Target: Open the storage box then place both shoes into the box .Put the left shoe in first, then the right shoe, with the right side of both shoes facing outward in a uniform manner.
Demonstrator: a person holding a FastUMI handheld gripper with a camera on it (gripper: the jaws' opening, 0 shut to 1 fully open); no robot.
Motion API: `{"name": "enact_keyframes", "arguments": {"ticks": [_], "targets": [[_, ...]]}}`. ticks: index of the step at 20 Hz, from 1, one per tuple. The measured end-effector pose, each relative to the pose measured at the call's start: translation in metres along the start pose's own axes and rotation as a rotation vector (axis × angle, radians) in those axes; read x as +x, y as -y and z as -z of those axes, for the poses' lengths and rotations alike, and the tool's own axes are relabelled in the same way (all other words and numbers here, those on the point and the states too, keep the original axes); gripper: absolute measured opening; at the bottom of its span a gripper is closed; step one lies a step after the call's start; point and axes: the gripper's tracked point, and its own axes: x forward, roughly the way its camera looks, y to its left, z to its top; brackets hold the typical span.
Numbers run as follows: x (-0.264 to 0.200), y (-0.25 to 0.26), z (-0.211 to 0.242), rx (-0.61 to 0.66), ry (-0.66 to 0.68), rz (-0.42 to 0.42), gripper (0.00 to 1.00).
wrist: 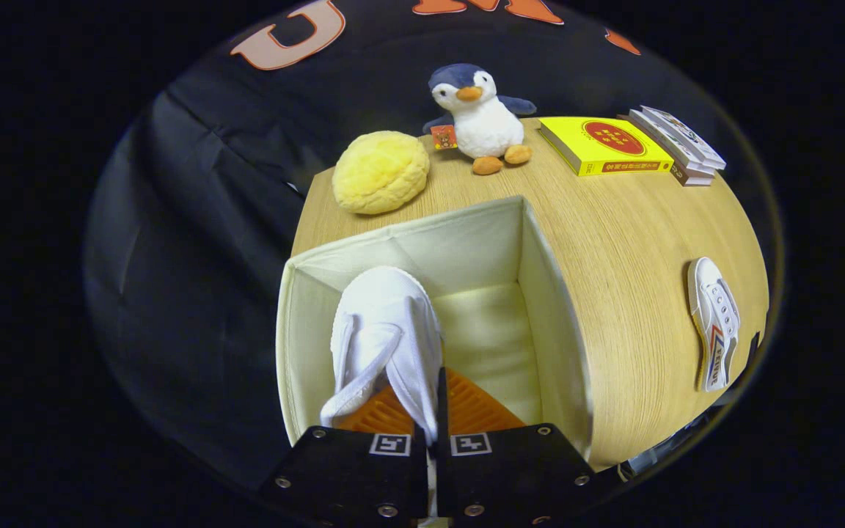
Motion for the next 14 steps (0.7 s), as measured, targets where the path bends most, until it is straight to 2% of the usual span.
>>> {"name": "enact_keyframes", "arguments": {"ticks": [6, 11, 13, 14], "targets": [[0.036, -0.009, 0.015, 0.011, -0.021, 0.050, 0.05], [0.059, -0.014, 0.032, 0.020, -0.127, 0.068, 0.06], [0.058, -0.020, 0.036, 0.008, -0.148, 0.020, 0.13], [0.055, -0.022, 0.042, 0.005, -0.172, -0.009, 0.20]]}}
